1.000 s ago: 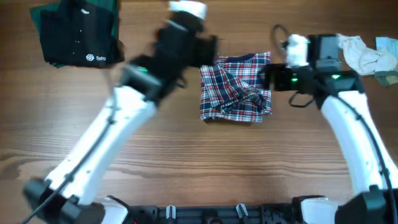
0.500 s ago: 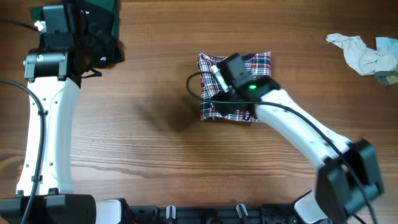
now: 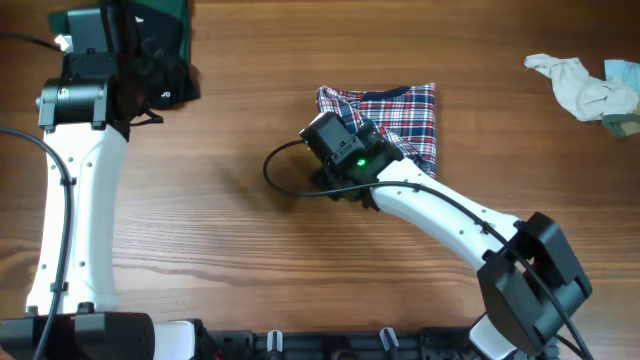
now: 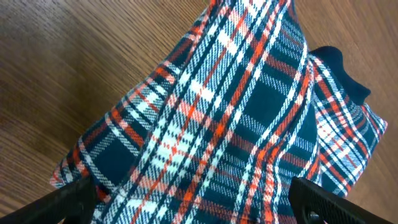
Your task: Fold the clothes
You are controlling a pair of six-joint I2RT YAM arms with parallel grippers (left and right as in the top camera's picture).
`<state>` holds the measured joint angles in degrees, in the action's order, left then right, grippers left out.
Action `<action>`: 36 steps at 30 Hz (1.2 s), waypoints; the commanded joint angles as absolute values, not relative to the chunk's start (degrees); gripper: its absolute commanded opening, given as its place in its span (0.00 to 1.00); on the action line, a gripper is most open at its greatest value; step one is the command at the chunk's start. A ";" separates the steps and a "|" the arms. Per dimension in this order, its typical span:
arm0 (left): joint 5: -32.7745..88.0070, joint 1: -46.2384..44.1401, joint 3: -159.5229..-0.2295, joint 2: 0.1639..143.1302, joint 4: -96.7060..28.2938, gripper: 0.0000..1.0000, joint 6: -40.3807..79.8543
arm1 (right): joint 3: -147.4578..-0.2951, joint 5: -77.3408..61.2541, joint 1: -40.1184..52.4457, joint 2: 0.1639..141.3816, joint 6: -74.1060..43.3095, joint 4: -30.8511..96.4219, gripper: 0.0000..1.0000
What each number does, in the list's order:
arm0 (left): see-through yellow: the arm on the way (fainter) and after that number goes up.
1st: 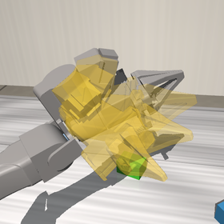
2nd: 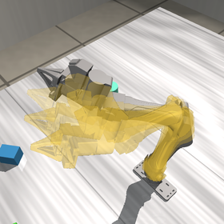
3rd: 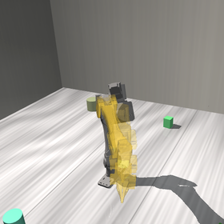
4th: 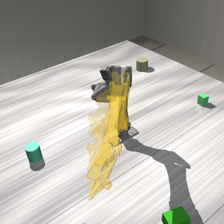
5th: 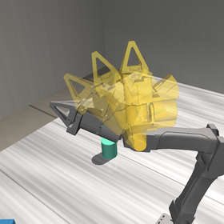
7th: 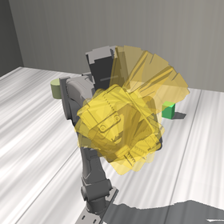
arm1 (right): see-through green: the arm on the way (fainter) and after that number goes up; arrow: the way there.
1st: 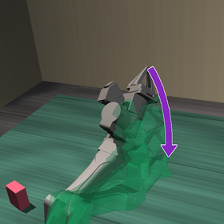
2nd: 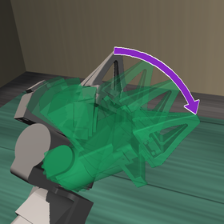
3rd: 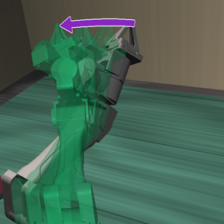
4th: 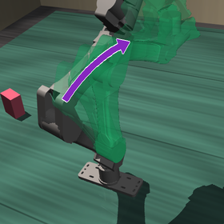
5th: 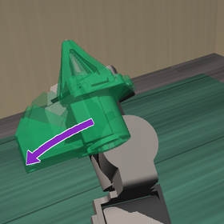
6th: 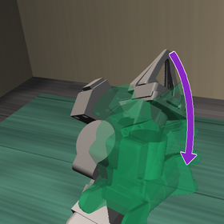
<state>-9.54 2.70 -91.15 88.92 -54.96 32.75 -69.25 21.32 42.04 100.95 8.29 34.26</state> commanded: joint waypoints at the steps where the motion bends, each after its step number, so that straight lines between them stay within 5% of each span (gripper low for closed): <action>1: -9.21 2.90 -91.72 89.06 -55.37 1.00 33.71 | -70.15 23.18 42.04 102.21 9.06 32.97 0.99; 6: -9.23 2.90 -91.72 89.06 -55.64 1.00 33.71 | -70.15 28.27 40.12 105.21 8.86 32.56 0.99; 11: -9.23 2.90 -91.72 89.06 -56.25 1.00 33.71 | -70.15 26.57 37.54 105.69 8.84 32.58 0.81; 15: -9.23 2.90 -91.72 89.06 -56.27 1.00 33.69 | -70.15 27.27 36.99 105.69 8.88 32.47 0.79; 22: -9.23 2.90 -91.72 89.06 -56.49 1.00 33.69 | -70.17 29.74 36.99 105.65 8.82 31.00 0.30; 29: -9.23 2.90 -91.72 89.06 -56.47 1.00 33.69 | -70.19 36.01 36.97 105.51 8.86 28.05 0.26; 33: -9.23 2.90 -91.72 89.06 -56.47 1.00 33.69 | -70.19 35.99 36.05 105.51 8.86 26.37 0.08; 36: -9.26 2.90 -91.72 89.06 -56.47 1.00 33.69 | -70.19 35.55 33.28 105.54 8.58 24.51 0.04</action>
<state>-9.54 2.70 -91.15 88.92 -56.42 32.93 -69.25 33.95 36.05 104.86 9.13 26.00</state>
